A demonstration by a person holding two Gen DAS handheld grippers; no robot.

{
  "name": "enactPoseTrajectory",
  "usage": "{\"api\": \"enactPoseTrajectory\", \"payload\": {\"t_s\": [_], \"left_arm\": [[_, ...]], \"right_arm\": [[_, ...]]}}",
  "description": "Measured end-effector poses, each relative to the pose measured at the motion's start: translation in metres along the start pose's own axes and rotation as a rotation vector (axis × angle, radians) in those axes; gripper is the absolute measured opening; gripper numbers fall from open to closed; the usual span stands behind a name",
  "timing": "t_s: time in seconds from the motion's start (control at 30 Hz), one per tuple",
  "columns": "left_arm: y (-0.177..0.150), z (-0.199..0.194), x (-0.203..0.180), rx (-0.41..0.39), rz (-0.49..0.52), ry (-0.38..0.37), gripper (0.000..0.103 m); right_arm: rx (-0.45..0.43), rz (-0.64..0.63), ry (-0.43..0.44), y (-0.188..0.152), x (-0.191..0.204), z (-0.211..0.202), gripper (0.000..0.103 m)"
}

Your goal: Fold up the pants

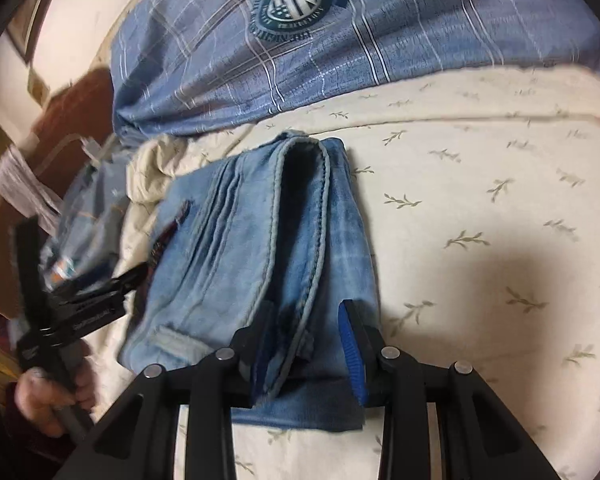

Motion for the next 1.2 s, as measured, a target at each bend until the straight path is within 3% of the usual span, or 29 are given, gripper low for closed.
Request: {"api": "enactPoseTrajectory", "payload": {"t_s": [0.3,0.5,0.8,1.03,1.2], "left_arm": [[-0.025,0.0,-0.012,-0.017,0.06,0.028,0.093],[-0.026,0.003,-0.014,-0.017,0.074,0.03,0.093],[-0.023,-0.024,-0.013,-0.09,0.101,0.061,0.093],[-0.036,-0.018,-0.024,-0.073,0.174,0.077,0.093],[-0.041,-0.006,-0.024,-0.042,0.155,0.059,0.095]], "right_arm": [[0.027,-0.084,-0.134,-0.008,0.007,0.013,0.037],[0.024,-0.085,-0.136,-0.008,0.006,0.015,0.037],[0.031,-0.086,-0.138,-0.009,0.008,0.01,0.037],[0.033,-0.081,-0.15,-0.011,0.011,0.007,0.037],[0.041,-0.103,-0.163,-0.013,0.01,0.014,0.037]]}}
Point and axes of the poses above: each gripper's, at about its wrist camera, not at the fingertips, and z roughly the way its jaws point, x to its left, y to its top, the point moved 10 cm from there along z, roughly the way its jaws point, and after that the axes turned 9 degrees about x, right-handed, at the moved point
